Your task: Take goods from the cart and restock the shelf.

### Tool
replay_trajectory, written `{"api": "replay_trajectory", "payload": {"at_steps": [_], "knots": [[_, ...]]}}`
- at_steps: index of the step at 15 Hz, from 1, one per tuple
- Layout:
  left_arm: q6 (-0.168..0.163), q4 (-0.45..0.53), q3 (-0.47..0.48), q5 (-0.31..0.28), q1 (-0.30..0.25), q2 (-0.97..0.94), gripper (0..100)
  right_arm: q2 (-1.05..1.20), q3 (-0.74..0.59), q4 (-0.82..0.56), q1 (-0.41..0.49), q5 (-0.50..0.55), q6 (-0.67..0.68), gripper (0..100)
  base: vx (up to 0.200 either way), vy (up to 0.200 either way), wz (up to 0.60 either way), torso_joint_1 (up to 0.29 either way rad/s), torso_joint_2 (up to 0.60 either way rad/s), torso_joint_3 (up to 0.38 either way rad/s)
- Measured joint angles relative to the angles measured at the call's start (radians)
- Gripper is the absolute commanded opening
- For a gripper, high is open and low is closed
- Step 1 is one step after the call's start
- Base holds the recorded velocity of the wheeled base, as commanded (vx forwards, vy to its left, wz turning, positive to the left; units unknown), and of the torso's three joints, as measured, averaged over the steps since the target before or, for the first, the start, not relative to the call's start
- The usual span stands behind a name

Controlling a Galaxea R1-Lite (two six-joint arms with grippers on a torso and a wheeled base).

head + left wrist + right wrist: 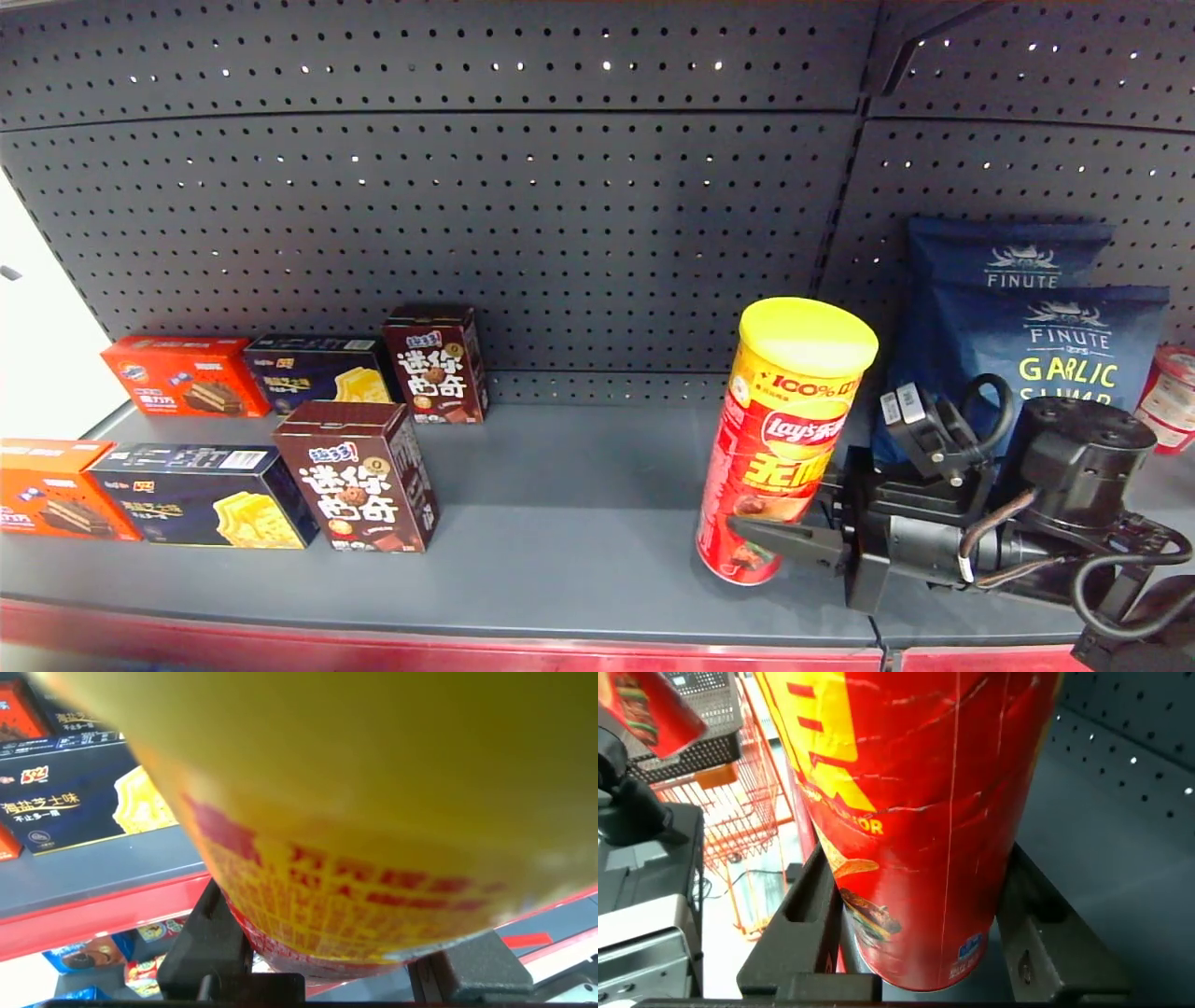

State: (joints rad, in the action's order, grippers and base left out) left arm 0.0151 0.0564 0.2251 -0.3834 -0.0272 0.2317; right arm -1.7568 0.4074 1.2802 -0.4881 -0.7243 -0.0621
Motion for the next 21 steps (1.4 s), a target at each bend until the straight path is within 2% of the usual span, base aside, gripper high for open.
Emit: {"api": "replay_trajectory", "payload": {"at_steps": [5,19,20,21], "knots": [[0.000,0.000,-0.012,0.000,0.000,0.000,0,-0.114,0.004,0.102,-0.007,0.001,0.000,0,0.000,0.000,0.00,0.000,0.00,0.000],[0.000,0.000,-0.039,-0.001,0.001,-0.003,0,-0.252,0.024,0.159,-0.015,0.001,0.000,0,0.000,0.000,0.00,0.000,0.00,0.000],[0.000,0.000,-0.039,-0.003,0.001,-0.003,0,-0.254,0.024,0.159,-0.015,0.001,-0.001,100,0.000,0.000,0.00,0.000,0.00,0.000],[0.000,0.000,-0.039,-0.003,0.001,-0.003,0,-0.254,0.022,0.160,-0.016,0.001,-0.001,100,0.000,0.000,0.00,0.000,0.00,0.000]]}}
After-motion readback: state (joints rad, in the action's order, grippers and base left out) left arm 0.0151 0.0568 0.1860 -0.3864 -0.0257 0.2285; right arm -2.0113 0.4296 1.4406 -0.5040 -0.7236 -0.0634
